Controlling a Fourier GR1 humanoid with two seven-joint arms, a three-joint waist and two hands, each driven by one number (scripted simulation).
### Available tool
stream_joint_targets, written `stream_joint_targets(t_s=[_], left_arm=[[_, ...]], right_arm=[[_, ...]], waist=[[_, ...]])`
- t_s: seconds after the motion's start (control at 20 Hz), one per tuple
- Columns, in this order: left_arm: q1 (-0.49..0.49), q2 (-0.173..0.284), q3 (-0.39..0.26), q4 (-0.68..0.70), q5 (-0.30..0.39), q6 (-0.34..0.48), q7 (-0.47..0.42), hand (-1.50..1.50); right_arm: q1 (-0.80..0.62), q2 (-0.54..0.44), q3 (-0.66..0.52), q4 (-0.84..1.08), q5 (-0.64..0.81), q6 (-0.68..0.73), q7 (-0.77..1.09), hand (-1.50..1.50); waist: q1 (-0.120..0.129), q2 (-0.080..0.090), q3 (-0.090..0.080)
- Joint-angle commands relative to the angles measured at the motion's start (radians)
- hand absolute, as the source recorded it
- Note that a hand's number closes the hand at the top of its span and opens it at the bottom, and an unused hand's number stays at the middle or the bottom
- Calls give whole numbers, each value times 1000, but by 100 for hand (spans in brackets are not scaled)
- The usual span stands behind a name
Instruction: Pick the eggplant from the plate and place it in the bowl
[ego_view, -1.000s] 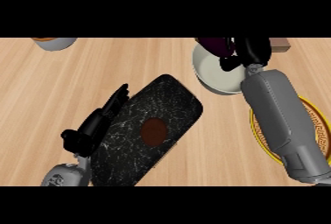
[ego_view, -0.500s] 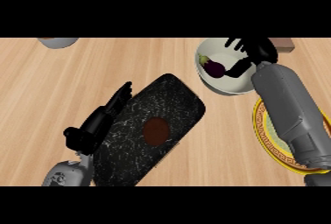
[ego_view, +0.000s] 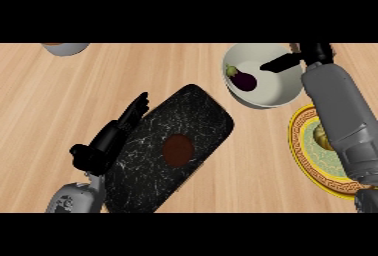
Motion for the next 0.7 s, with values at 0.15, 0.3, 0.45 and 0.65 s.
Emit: stream_joint_targets(t_s=[0.15, 0.3, 0.45, 0.65], left_arm=[[-18, 1, 31, 28, 14, 0, -6, 0], [-14, -18, 9, 73, -27, 17, -64, 0], [12, 12, 21, -7, 8, -11, 8, 0], [18, -17, 1, -22, -21, 24, 2, 0]], right_arm=[[12, -107, -172, 33, -170, 18, -65, -150], [55, -154, -204, 67, -200, 26, -99, -150], [109, -260, -279, 89, -267, 82, -161, -150], [156, -353, -340, 113, -327, 131, -247, -150]], waist=[[-15, -3, 0], [-18, -3, -1], [-13, -3, 1], [-15, -1, 1]])
